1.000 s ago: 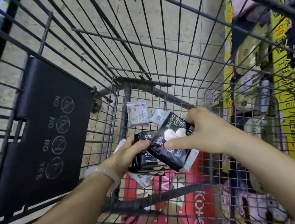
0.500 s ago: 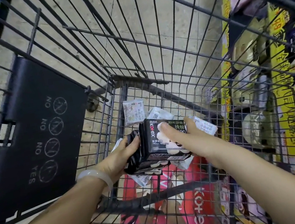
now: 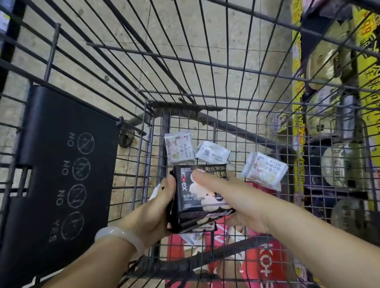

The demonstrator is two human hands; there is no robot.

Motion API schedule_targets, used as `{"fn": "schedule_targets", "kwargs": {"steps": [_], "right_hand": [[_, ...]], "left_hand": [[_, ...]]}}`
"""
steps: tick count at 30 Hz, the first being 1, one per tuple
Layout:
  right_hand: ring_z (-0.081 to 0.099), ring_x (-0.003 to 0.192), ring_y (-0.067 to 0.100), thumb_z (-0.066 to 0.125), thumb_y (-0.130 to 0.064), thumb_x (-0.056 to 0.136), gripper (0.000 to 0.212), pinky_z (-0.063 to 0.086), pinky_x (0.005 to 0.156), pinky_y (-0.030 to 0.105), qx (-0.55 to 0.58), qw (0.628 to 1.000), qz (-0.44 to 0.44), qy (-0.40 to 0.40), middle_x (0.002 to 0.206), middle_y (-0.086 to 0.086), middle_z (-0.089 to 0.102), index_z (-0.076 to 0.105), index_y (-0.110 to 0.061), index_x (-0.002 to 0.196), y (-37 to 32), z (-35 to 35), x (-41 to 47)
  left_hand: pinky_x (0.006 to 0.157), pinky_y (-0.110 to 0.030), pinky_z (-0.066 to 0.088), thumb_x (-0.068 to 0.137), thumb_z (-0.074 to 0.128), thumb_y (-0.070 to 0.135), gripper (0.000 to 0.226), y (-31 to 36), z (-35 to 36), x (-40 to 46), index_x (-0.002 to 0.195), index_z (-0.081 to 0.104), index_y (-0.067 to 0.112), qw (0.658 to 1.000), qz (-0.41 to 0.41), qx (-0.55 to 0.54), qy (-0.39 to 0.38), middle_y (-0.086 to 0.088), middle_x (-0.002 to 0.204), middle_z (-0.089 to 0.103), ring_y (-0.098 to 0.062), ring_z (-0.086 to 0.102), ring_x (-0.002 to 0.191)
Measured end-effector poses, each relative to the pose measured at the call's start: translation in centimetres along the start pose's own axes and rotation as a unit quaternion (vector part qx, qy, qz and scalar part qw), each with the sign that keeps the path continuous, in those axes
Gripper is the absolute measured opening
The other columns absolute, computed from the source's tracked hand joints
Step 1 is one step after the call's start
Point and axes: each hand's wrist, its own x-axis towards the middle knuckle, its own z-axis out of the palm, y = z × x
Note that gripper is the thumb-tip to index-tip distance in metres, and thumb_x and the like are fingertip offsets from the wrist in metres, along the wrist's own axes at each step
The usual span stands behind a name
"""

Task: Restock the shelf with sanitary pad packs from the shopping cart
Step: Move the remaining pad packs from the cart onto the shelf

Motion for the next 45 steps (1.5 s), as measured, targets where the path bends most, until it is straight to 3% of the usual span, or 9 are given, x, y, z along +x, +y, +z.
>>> {"fn": "schedule_targets", "kwargs": {"steps": [4, 7, 9, 15, 20, 24, 27, 35, 45], "right_hand": [[0.047, 0.129, 0.019, 0.069, -0.059, 0.049, 0.120, 0.037, 0.108, 0.046, 0.073, 0.994, 0.023, -0.082, 0.145, -0.001, 0.045, 0.012, -0.023, 0.149, 0.8, -0.5, 0.1], [0.071, 0.077, 0.010, 0.058, -0.045, 0.063, 0.047, 0.052, 0.067, 0.023, 0.147, 0.981, 0.013, -0.125, 0.088, 0.000, 0.076, 0.070, -0.017, 0.099, 1.3, -1.3, 0.2], [0.071, 0.068, 0.008, 0.055, -0.041, 0.066, 0.032, 0.049, 0.068, 0.024, 0.155, 0.979, 0.002, -0.133, 0.080, -0.001, 0.076, 0.077, -0.019, 0.072, 1.7, -1.5, 0.6], [0.070, 0.079, 0.016, 0.068, -0.040, 0.059, 0.038, 0.050, 0.083, 0.034, 0.112, 0.989, 0.010, -0.092, 0.090, 0.003, 0.076, 0.071, -0.018, 0.090, 1.5, -1.2, 1.2], [0.066, 0.099, 0.019, 0.069, -0.050, 0.058, 0.054, 0.044, 0.102, 0.043, 0.063, 0.994, 0.005, -0.085, 0.103, 0.000, 0.074, 0.067, -0.024, 0.104, 1.0, -0.6, 1.2], [0.061, 0.112, 0.021, 0.074, -0.064, 0.052, 0.084, 0.040, 0.105, 0.049, 0.083, 0.988, 0.021, -0.126, 0.121, 0.002, 0.066, 0.058, -0.023, 0.123, 1.3, -0.7, 1.4], [0.072, 0.081, 0.017, 0.052, -0.047, 0.062, 0.051, 0.056, 0.075, 0.034, 0.177, 0.973, 0.016, -0.147, 0.093, 0.003, 0.075, 0.064, -0.017, 0.102, 2.0, -1.9, 1.7], [0.071, 0.092, 0.016, 0.082, -0.060, 0.041, 0.064, 0.055, 0.077, 0.029, 0.189, 0.962, -0.011, -0.194, 0.102, 0.003, 0.074, 0.077, -0.023, 0.093, 2.0, -0.7, 1.2], [0.069, 0.063, 0.004, 0.048, -0.038, 0.075, 0.026, 0.051, 0.068, 0.021, 0.080, 0.983, -0.114, -0.120, 0.071, -0.007, 0.074, 0.063, -0.021, 0.089, -3.1, -2.6, -8.5]], "left_hand": [[0.107, -0.050, 0.040, 0.051, 0.071, 0.078, 0.119, -0.9, -0.7, -0.1, 0.145, 0.032, 0.017, 0.999, 0.042, -0.027, -0.001, -0.014, 0.137, 0.056, -0.031, 0.052, 0.127], [0.104, -0.042, 0.044, 0.053, 0.078, 0.070, 0.121, -2.1, -0.4, 0.0, 0.145, 0.028, 0.009, 0.996, 0.084, -0.005, 0.024, -0.018, 0.136, 0.055, -0.030, 0.054, 0.125], [0.100, -0.031, 0.047, 0.048, 0.078, 0.072, 0.121, -2.6, 0.1, -0.2, 0.143, 0.033, 0.009, 0.994, 0.101, 0.008, 0.048, -0.014, 0.135, 0.057, -0.024, 0.056, 0.124], [0.108, -0.029, 0.039, 0.074, 0.054, 0.063, 0.073, -1.5, 1.2, -1.4, 0.131, 0.052, 0.017, 0.996, 0.077, 0.014, 0.047, 0.001, 0.127, 0.065, -0.011, 0.057, 0.122], [0.082, -0.013, 0.050, 0.036, 0.072, 0.082, 0.100, -0.2, 1.7, -2.1, 0.120, 0.055, 0.030, 0.998, 0.057, 0.007, 0.004, 0.013, 0.112, 0.071, 0.000, 0.064, 0.107], [0.077, -0.015, 0.050, 0.070, 0.067, 0.058, 0.049, -0.2, 1.9, -2.3, 0.108, 0.072, 0.026, 0.997, 0.079, -0.024, 0.003, 0.004, 0.107, 0.073, -0.007, 0.066, 0.099], [0.089, -0.026, 0.048, 0.068, 0.062, 0.047, 0.064, -1.0, 1.5, -2.0, 0.122, 0.059, 0.014, 0.995, 0.087, -0.038, 0.041, -0.020, 0.123, 0.061, -0.025, 0.057, 0.109], [0.083, -0.024, 0.052, 0.047, 0.086, 0.053, 0.073, -0.6, 1.6, -1.7, 0.108, 0.072, 0.015, 0.994, 0.065, -0.087, 0.005, -0.007, 0.110, 0.071, -0.017, 0.067, 0.100], [0.111, -0.041, 0.029, 0.043, 0.092, 0.049, 0.111, 5.5, 6.9, -4.8, 0.132, 0.051, -0.003, 0.992, 0.095, -0.086, -0.019, -0.023, 0.127, 0.047, -0.032, 0.043, 0.113]]}}
